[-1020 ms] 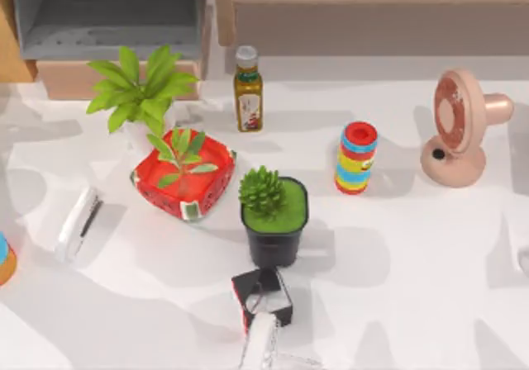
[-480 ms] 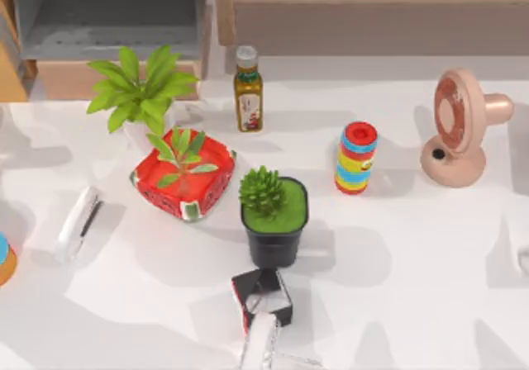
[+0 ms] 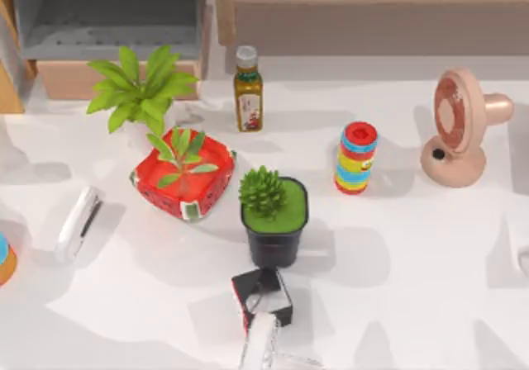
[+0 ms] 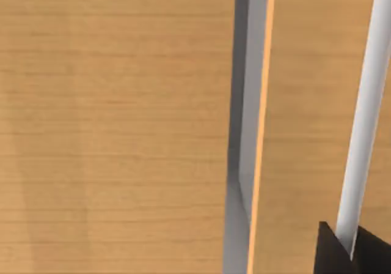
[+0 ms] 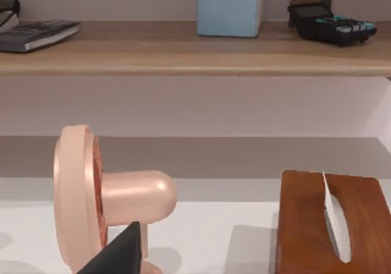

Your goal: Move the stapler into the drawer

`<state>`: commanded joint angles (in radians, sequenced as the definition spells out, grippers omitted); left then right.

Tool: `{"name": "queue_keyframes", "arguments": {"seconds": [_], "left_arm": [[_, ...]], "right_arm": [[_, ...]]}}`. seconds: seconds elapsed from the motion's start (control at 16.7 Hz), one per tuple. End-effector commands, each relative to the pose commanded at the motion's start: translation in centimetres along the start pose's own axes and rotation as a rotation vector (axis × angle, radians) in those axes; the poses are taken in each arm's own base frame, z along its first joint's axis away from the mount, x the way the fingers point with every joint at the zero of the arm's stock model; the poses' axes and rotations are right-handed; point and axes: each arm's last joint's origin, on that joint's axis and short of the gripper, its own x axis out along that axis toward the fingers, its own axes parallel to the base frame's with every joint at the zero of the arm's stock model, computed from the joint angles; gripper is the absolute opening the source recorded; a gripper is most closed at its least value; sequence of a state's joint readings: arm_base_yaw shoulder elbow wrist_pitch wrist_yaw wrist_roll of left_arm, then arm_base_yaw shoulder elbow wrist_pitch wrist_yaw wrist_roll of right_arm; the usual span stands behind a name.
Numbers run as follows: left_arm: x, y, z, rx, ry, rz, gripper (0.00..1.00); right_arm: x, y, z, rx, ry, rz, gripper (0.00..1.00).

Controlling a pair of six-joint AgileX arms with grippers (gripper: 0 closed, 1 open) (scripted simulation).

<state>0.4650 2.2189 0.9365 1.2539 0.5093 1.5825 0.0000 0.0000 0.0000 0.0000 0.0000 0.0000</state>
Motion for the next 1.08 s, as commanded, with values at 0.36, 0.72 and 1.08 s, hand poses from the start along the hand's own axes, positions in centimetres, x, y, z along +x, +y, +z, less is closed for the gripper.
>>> {"name": "queue_keyframes", "arguments": {"seconds": [0.36, 0.72, 1.08], "left_arm": [[-4.4, -0.8, 0.3, -0.021, -0.001, -0.029, 0.00], [-6.2, -0.2, 0.1, -0.001, -0.002, -0.002, 0.00], [-8.8, -0.4, 0.0, -0.001, -0.008, -0.004, 0.00]], "right_arm": [[0.0, 0.0, 0.0, 0.000, 0.000, 0.000, 1.00], [0.0, 0.0, 0.0, 0.000, 0.000, 0.000, 1.00], [0.0, 0.0, 0.0, 0.000, 0.000, 0.000, 1.00]]}}
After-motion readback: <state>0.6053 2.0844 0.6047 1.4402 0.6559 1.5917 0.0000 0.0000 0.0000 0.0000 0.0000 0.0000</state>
